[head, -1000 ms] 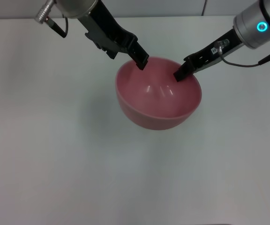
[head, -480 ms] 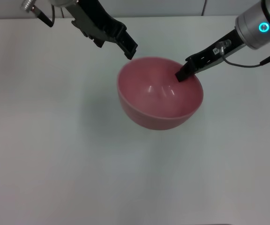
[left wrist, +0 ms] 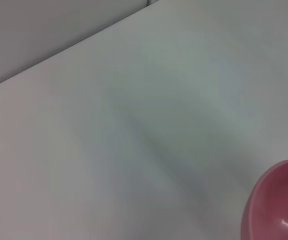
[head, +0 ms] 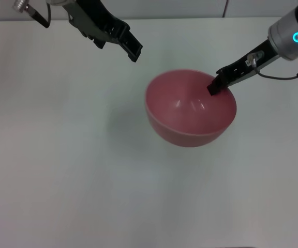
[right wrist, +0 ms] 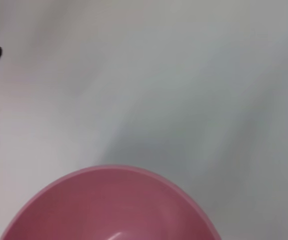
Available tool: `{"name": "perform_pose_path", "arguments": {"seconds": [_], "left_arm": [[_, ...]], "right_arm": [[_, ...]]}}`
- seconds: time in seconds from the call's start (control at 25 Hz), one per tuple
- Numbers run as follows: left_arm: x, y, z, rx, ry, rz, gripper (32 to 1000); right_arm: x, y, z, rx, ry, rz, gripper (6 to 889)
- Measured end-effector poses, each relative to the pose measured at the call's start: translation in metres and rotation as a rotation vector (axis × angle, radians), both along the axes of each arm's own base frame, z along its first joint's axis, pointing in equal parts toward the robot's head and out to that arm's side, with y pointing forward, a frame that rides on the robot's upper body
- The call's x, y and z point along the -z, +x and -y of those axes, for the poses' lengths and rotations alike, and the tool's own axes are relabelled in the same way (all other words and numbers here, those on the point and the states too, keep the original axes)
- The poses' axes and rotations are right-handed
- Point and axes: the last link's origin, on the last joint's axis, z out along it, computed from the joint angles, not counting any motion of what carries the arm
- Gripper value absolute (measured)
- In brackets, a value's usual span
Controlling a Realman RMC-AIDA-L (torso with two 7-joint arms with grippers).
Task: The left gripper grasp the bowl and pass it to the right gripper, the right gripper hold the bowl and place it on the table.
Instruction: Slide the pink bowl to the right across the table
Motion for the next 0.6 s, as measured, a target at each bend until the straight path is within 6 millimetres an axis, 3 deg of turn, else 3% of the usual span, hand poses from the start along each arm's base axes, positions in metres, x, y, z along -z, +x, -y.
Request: {"name": "perform_pose_path", "arguments": {"seconds": [0.6], "left_arm": [[0.007,-0.008,-0.004,-0.014,-0.005,-0.002,865]], "right_arm": [[-0.002,0.049,-0.002,0.102,0.098,0.116,36]]}}
